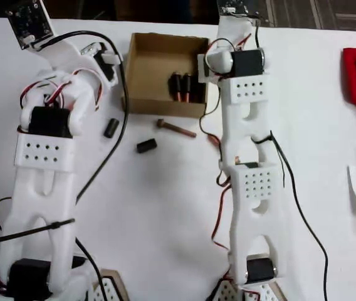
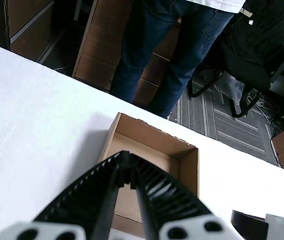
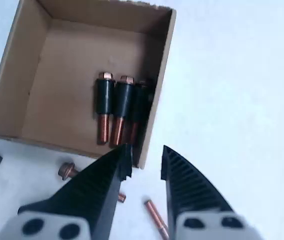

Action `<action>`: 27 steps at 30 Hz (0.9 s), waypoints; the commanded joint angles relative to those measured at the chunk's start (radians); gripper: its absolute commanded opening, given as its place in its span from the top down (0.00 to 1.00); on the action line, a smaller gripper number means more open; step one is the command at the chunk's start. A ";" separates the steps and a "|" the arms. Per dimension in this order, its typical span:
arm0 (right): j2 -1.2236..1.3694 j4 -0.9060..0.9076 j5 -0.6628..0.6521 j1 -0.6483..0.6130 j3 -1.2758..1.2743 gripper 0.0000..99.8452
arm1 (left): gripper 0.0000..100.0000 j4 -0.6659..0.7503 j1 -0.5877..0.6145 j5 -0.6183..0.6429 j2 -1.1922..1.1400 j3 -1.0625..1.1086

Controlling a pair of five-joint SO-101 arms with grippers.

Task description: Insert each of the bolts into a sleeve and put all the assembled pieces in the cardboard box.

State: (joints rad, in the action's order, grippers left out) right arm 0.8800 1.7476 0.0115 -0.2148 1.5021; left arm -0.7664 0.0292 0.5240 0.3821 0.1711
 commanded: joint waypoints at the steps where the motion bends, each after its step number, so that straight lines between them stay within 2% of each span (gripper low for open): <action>1: -0.246 0.027 -0.018 -0.025 -0.249 0.92 | 0.97 0.023 0.002 -0.006 0.037 -0.004; 5: -0.530 0.013 -0.051 -0.096 -0.796 0.92 | 0.97 0.023 0.008 -0.011 0.040 -0.010; 9: -0.730 -0.228 -0.304 -0.151 -1.263 0.92 | 0.97 0.038 0.074 -0.012 0.044 -0.024; 13: -0.883 -0.499 -0.520 -0.154 -1.550 0.91 | 0.97 0.066 0.209 -0.012 0.044 -0.054; 18: -0.924 -0.667 -0.678 -0.249 -1.715 0.91 | 0.97 0.064 0.278 -0.008 0.046 -0.079; 22: -0.840 -0.771 -0.773 -0.331 -1.763 0.85 | 0.97 0.064 0.281 -0.008 0.046 -0.081; 27: -0.723 -0.849 -0.974 -0.387 -1.760 0.80 | 0.97 0.060 0.299 -0.009 0.046 -0.097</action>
State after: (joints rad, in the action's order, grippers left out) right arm 0.1312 0.9421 -0.8661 -0.5708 -0.2624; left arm -0.7250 0.3161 0.5240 0.3821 0.1373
